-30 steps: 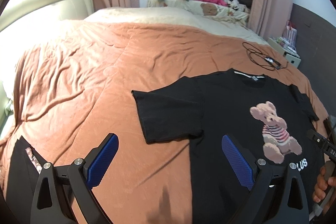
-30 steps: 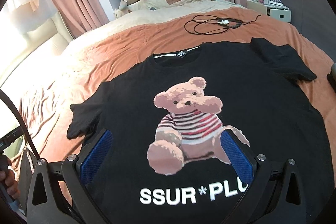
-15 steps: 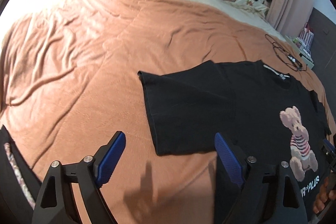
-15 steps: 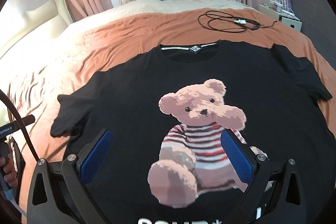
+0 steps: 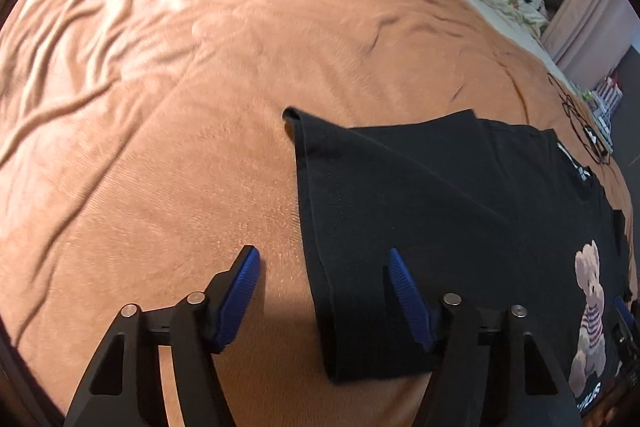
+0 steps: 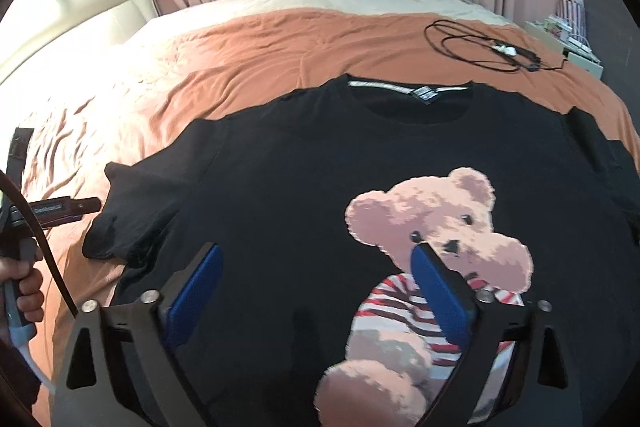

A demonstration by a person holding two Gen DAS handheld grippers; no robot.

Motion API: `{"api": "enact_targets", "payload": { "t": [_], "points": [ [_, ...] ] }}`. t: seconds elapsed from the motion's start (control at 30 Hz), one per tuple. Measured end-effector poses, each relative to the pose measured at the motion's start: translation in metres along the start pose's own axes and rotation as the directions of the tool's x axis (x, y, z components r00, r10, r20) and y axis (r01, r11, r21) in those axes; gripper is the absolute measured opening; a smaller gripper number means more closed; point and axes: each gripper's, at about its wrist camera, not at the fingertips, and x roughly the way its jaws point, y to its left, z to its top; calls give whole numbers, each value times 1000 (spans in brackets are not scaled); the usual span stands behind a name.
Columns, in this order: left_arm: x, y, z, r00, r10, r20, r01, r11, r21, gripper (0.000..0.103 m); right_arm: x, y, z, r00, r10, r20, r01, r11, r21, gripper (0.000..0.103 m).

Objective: Fold small clothes
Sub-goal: 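Grasp the side edge of the black T-shirt with the left gripper and lift, then fold the held side over toward the shirt's center, open left gripper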

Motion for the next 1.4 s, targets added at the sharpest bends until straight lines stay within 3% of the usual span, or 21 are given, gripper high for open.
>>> {"api": "enact_targets", "payload": {
  "t": [0.23,0.37,0.47,0.67,0.93,1.23,1.4],
  "points": [
    [15,0,5,1000,-29,-2,29,999,-16,61,32,14,6,997,47,-54,-47,999,10,65],
    [20,-9,7,999,-33,-11,33,999,20,34,52,20,10,991,95,-98,-91,995,37,43],
    [19,-10,9,996,-88,-27,88,996,16,8,65,29,14,983,140,-122,-135,990,42,36],
    [4,-15,12,994,-107,3,107,993,47,7,92,41,22,960,230,-159,-217,972,90,18],
    [-39,-26,29,984,-164,71,158,983,90,7,131,54,31,933,304,-192,-273,946,174,5],
    [-65,-64,42,969,-227,94,212,966,145,7,152,56,27,905,372,-205,-309,908,285,2],
    [-75,-87,44,963,-252,97,232,956,180,7,149,54,34,907,358,-222,-308,923,231,2]
  ]
}}
